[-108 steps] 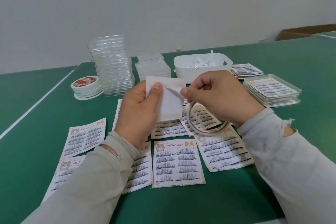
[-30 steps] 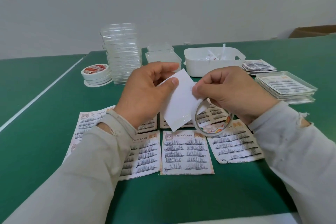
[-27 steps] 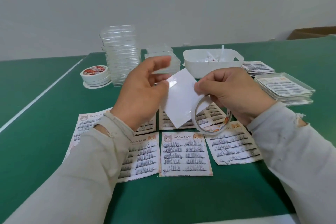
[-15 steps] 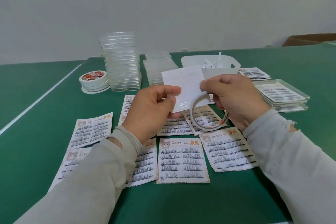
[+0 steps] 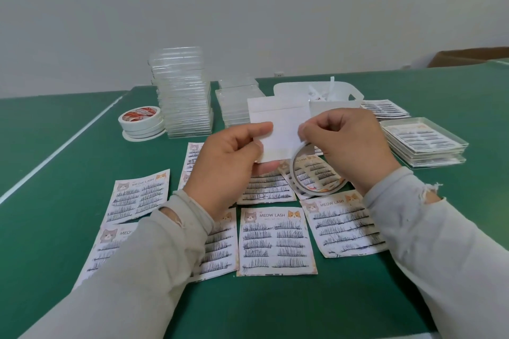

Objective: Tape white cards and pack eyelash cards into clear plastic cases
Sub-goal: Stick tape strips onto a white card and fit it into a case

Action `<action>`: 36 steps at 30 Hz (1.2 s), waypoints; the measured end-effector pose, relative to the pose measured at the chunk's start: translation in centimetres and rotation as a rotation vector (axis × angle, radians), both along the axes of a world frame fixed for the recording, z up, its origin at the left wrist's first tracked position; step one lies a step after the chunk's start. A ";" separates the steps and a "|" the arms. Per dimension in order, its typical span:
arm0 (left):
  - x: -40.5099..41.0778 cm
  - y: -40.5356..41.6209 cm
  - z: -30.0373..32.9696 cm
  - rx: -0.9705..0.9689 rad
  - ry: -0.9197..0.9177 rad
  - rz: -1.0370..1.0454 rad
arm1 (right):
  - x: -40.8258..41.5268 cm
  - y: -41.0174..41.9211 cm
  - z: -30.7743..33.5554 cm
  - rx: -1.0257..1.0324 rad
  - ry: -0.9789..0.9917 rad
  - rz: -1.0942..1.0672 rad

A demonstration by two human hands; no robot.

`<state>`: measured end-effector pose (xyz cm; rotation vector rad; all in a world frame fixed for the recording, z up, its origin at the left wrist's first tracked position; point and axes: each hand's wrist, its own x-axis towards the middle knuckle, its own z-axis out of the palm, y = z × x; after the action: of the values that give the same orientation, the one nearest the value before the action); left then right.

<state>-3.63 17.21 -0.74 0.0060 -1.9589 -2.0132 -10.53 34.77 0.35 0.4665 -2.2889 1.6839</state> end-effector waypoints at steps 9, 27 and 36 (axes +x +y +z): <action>-0.3 -0.9 0.1 -0.096 -0.004 0.228 | 0.3 0.2 0.7 -0.215 -0.249 0.162; 0.7 0.5 0.3 -0.654 0.291 0.256 | 1.4 -0.5 0.9 0.011 -0.112 0.318; 0.5 0.2 0.2 -0.600 0.257 0.235 | 1.3 -0.1 1.3 0.088 -0.173 0.279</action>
<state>-3.09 17.44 -0.57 -0.1486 -2.1856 -1.1642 -9.27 34.70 1.66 0.7139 -2.5286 1.8174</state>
